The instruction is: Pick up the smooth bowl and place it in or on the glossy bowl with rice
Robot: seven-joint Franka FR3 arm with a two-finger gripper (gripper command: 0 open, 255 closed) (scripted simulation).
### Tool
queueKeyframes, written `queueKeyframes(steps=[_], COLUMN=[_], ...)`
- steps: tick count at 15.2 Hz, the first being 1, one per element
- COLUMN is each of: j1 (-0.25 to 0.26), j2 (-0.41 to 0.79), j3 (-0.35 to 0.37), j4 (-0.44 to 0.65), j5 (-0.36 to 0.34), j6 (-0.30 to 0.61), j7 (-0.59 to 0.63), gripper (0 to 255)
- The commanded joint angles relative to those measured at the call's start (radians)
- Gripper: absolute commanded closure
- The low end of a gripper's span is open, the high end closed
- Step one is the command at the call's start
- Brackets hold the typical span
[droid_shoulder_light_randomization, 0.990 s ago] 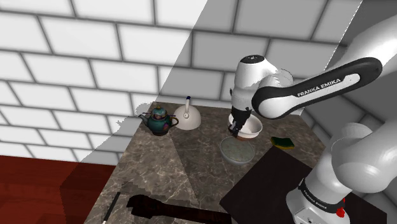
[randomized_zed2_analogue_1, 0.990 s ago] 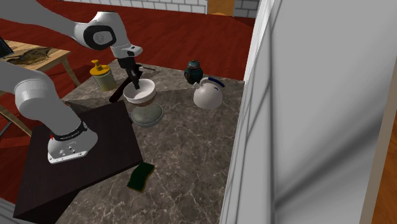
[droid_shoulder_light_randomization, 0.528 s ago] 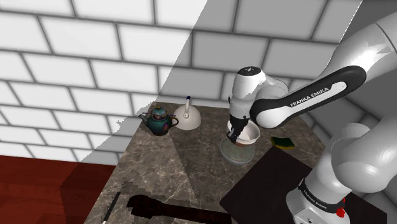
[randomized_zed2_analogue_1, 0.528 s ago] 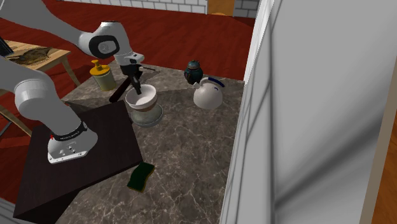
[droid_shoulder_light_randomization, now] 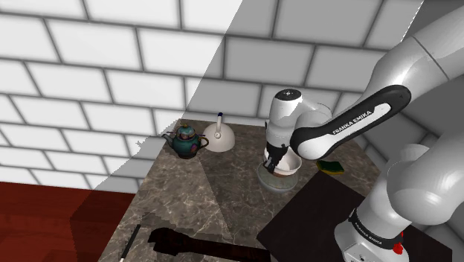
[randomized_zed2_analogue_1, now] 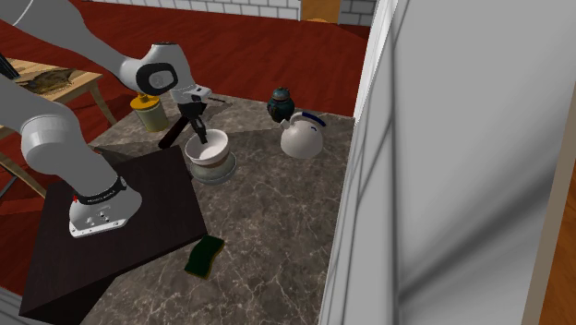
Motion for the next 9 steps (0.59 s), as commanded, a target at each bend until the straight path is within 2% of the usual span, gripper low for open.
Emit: queueKeyframes(steps=[1,5,6,9], j1=[-0.001,-0.001,-0.001,-0.001], j2=[0.003,0.003,0.003,0.002], j3=[0.000,0.000,0.000,0.000], j4=[-0.001,-0.001,-0.001,-0.001], j5=[-0.001,-0.002,-0.001,-0.001], j6=[0.004,0.004,0.004,0.004], j7=[0.001,0.001,0.001,0.001], gripper=[255,255,0,0])
